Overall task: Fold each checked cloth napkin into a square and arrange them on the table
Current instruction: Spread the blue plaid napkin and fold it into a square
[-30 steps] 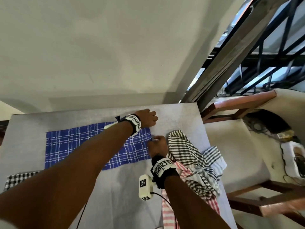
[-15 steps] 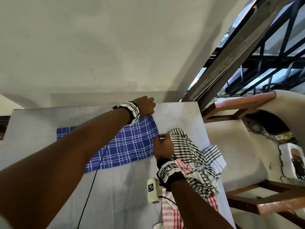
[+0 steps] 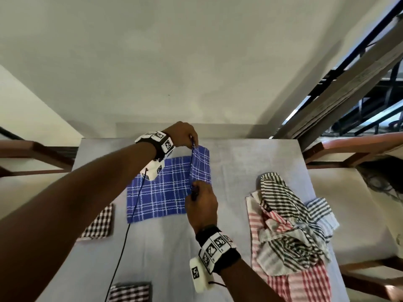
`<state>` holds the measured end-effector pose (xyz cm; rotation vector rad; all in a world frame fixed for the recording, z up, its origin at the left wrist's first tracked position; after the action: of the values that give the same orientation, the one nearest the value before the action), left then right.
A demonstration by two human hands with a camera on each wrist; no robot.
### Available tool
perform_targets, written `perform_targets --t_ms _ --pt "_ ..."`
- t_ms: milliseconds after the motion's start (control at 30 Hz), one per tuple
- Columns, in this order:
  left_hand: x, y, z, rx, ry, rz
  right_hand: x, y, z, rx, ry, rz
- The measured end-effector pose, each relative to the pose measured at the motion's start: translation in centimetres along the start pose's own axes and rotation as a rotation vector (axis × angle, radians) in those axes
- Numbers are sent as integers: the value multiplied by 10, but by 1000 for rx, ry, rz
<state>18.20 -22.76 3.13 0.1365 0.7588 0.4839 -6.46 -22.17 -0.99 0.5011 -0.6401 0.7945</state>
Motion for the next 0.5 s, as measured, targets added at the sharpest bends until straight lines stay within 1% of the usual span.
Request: perform_targets --t_ms 133,267,367,500 --pt "28 39 14 -24 17 57 28 12 -34 34 13 22" --pt "59 71 9 -67 38 71 43 26 -65 47 11 53" --pt "85 89 5 -100 52 95 53 32 -83 53 23 71" --pt "110 103 2 -143 73 135 64 38 -106 98 57 99"
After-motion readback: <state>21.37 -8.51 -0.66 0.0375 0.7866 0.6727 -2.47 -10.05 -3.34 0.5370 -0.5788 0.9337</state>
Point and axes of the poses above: each hand's wrist, its own y-axis away from the middle knuckle, its own z-axis out of the back of the hand, x = y × z, the point moved 1 cm from there along -y, towards the middle knuckle, and after that the axes turned 7 degrees about y, right-handed, at the moved point
